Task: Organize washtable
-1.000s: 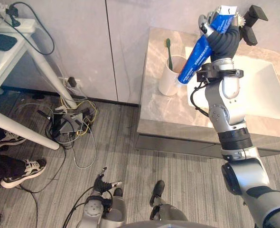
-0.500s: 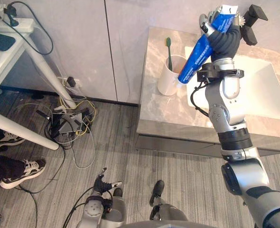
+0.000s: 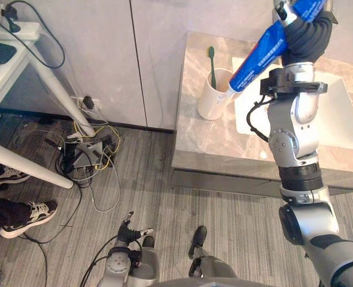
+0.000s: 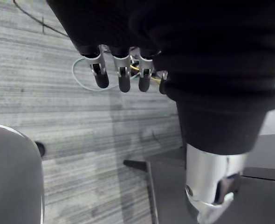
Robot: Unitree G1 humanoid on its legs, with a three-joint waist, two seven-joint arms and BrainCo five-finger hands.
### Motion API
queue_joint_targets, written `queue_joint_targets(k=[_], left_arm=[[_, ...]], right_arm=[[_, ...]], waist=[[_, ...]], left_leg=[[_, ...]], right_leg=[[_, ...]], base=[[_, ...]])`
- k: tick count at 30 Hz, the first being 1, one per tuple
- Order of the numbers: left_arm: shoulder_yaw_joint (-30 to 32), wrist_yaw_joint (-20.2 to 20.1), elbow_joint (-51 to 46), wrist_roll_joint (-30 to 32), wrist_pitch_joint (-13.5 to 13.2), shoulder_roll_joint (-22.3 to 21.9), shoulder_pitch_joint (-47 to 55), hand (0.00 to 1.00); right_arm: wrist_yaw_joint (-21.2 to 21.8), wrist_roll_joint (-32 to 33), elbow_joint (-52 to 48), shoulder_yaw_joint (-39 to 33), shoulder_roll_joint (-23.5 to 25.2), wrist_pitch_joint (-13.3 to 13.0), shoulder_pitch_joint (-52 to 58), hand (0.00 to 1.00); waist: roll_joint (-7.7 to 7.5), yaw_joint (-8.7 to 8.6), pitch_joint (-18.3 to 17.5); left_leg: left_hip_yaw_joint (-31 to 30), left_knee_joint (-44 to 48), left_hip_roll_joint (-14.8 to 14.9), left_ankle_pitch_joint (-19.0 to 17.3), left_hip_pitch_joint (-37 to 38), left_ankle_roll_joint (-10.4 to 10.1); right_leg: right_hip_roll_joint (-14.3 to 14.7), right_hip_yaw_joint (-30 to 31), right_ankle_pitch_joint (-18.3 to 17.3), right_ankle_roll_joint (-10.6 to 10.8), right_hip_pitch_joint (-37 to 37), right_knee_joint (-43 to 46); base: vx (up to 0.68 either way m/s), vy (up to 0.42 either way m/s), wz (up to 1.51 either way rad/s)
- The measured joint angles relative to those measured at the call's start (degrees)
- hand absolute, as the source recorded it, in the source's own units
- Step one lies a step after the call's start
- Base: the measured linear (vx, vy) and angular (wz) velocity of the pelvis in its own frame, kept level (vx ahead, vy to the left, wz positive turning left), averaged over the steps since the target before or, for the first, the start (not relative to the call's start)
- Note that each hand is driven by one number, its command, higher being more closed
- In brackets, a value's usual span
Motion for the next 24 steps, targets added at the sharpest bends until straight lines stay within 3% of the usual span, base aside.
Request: queue_joint_targets(k=[12, 24], left_arm=[[0.4, 0.5, 0.1, 0.0, -0.1, -0.3, 0.0, 0.00], [0.3, 0.7, 0.7, 0.0, -0.9, -0.3, -0.2, 0.00]], right_arm=[[-5.4, -0.5, 1.6, -3.0, -0.8, -0.4, -6.7, 1.00], [-7.6, -3.3, 8.8, -2.7, -2.2, -0.2, -11.1, 1.00]], waist=[[0.61, -0.09, 0.4], [0.87, 0.12, 1.2]], left_leg=[[0.2, 0.0, 0.0, 0.0, 0.0, 0.0], [0.0, 0.1, 0.0, 0.0, -0.4, 0.0]], right_leg=[[0.0, 0.2, 0.0, 0.0, -0.1, 0.0], [0.0, 0.1, 0.0, 0.0, -0.2, 0.0]], base=[[0.00, 0.000, 0.00], [0.00, 0.001, 0.01]])
